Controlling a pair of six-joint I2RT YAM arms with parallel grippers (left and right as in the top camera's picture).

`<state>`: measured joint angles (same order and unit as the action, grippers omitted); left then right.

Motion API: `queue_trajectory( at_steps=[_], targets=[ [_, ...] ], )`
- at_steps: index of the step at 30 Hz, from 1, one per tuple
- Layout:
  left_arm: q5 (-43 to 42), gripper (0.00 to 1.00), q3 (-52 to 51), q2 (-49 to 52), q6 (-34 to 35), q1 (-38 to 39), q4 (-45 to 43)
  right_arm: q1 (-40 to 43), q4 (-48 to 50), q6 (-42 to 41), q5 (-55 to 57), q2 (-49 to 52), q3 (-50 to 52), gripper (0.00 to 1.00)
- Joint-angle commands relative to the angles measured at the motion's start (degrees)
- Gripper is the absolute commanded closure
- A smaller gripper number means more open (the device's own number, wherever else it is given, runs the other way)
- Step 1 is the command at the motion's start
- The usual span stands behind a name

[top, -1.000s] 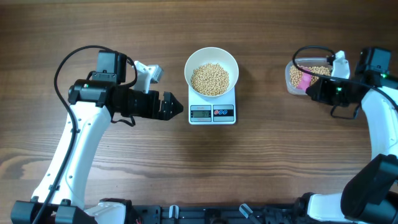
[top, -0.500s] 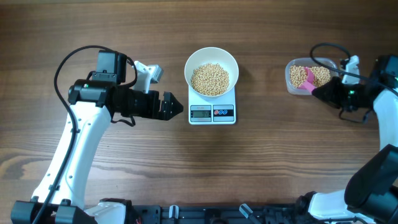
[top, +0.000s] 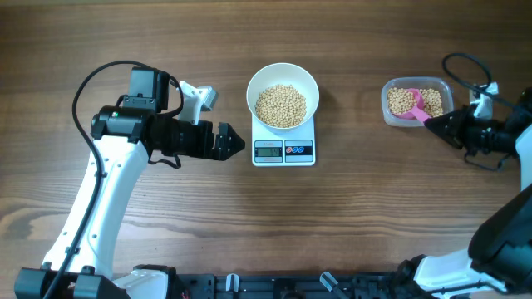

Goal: Scoop item into bowl and weigh 150g on scale
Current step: 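Drag the scoop through the soybeans to fill it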

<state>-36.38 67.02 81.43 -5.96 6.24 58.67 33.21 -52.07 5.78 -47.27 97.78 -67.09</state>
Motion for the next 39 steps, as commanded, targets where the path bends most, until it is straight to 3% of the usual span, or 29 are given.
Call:
queue_trajectory(
  at_steps=[1, 20, 39],
  targets=[
    [-1.1, 0.0, -0.6, 0.0, -1.2, -0.3, -0.1, 2.4, -0.1, 1.7, -9.5, 3.2, 0.5, 0.95],
    [-1.1, 0.0, -0.6, 0.0, -1.2, -0.2, -0.1, 9.2, -1.7, 3.7, -15.9, 4.4, 0.5, 0.96],
    [-1.1, 0.0, -0.6, 0.0, -1.2, -0.2, -0.1, 13.2, -18.6, 22.9, -23.9, 4.4, 0.5, 0.96]
  ],
)
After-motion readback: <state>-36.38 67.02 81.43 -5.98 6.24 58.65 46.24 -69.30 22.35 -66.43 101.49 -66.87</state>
